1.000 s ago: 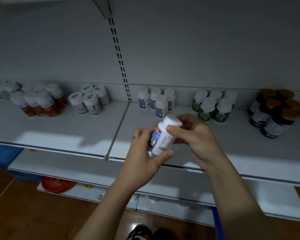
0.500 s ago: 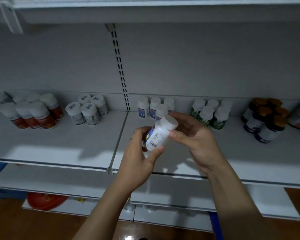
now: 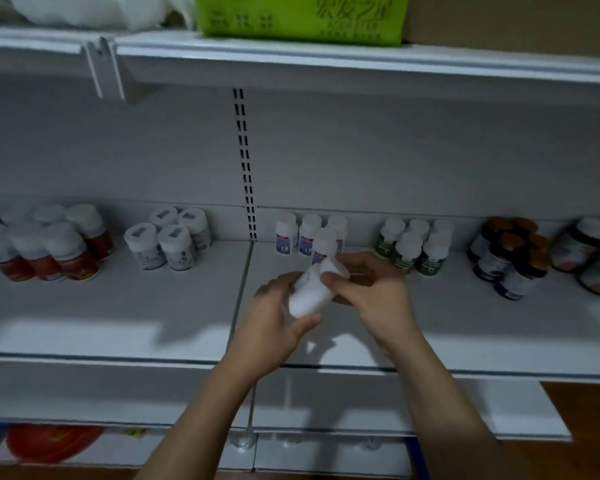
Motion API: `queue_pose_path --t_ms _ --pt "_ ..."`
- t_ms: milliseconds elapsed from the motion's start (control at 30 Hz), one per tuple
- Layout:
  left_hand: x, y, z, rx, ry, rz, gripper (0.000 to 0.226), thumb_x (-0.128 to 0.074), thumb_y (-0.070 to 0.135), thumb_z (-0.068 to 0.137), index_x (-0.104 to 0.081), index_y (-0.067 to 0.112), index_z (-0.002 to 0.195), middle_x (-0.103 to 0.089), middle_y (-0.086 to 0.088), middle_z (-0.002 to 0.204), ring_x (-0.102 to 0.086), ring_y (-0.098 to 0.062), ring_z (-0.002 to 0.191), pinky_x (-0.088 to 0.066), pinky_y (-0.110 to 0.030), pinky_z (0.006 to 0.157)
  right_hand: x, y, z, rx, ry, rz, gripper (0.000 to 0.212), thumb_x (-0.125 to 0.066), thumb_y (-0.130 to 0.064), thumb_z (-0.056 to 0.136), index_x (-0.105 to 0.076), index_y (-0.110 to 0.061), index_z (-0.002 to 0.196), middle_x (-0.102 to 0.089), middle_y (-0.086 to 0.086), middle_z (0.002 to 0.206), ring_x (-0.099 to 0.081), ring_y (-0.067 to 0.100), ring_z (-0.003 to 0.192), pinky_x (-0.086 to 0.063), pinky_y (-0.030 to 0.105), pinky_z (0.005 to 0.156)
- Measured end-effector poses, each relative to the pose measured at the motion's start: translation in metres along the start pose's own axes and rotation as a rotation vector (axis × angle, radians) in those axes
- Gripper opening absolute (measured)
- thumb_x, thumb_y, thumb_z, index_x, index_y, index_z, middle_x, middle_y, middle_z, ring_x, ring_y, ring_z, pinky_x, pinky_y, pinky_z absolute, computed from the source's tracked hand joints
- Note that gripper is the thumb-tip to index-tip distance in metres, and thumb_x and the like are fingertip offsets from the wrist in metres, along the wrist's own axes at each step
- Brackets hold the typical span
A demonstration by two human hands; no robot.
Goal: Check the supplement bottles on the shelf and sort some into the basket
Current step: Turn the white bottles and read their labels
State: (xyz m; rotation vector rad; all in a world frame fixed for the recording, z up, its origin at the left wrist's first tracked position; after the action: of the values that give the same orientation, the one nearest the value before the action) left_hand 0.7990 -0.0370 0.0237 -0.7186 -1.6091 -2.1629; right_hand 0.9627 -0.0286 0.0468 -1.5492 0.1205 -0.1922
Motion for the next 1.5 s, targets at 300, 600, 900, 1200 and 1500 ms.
queue_pose_path --t_ms 300,600,900,1200,1500 --pt "0.025 -0.055 0.008 0.18 -0.063 0.24 0.064 -0.069 0.041 0.083 -0.043 0.02 0.137 -0.056 -0.006 0.128 -0.052 -0.027 0.116 -0.047 -0.039 0.093 -0.067 -0.021 0.038 0.166 -0.328 -0.732 0.034 -0.079 -0.027 0.076 -0.064 -0.023 0.106 -0.063 -0.01 0.097 -0.059 0.009 0.089 -0.045 0.021 0.077" --pt "0.036 -0.063 0.027 0.22 -0.205 0.452 0.061 -0.051 0.049 0.094 -0.033 0.022 0.145 -0.042 -0.004 0.145 -0.04 -0.024 0.131 -0.037 -0.034 0.104 -0.089 0.002 0.104 0.332 -0.121 -1.306 0.027 -0.063 -0.034 0.085 -0.059 -0.016 0.105 -0.066 0.007 0.106 -0.057 0.028 0.101 -0.033 0.035 0.088" --pt "0.031 -0.056 0.046 0.22 -0.317 0.431 0.058 -0.052 0.053 0.092 -0.036 0.029 0.142 -0.042 0.0 0.145 -0.038 -0.02 0.133 -0.033 -0.033 0.107 -0.064 0.008 0.114 0.574 0.04 -1.148 0.011 -0.074 -0.015 0.078 -0.069 -0.006 0.075 -0.064 0.018 0.083 -0.059 0.039 0.081 -0.048 0.043 0.072" --pt "0.017 -0.038 0.057 0.174 -0.321 0.453 0.059 -0.053 0.053 0.091 -0.038 0.028 0.142 -0.045 0.002 0.141 -0.04 -0.02 0.131 -0.034 -0.034 0.105 -0.005 0.017 0.16 0.206 -0.331 -1.316 0.06 -0.058 -0.006 0.089 -0.043 -0.024 0.144 -0.044 0.016 0.138 -0.046 0.034 0.128 -0.039 0.039 0.104" --pt "-0.002 -0.018 0.06 0.197 -0.278 0.509 0.061 -0.055 0.054 0.09 -0.038 0.027 0.142 -0.046 0.0 0.14 -0.04 -0.022 0.13 -0.034 -0.036 0.104 -0.002 0.027 0.17 0.255 -0.286 -1.288 0.048 -0.069 -0.022 0.086 -0.05 -0.014 0.13 -0.052 0.017 0.126 -0.055 0.035 0.115 -0.043 0.037 0.09"
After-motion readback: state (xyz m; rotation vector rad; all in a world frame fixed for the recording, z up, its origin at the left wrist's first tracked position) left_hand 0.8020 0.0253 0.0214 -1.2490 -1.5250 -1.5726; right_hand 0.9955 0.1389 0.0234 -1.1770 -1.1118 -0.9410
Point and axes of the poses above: each hand's wrist, its own z-axis towards the middle knuckle, its own x-axis out of the back of the hand, y = z × x, the point moved 4 cm from there along z, towards the middle knuckle
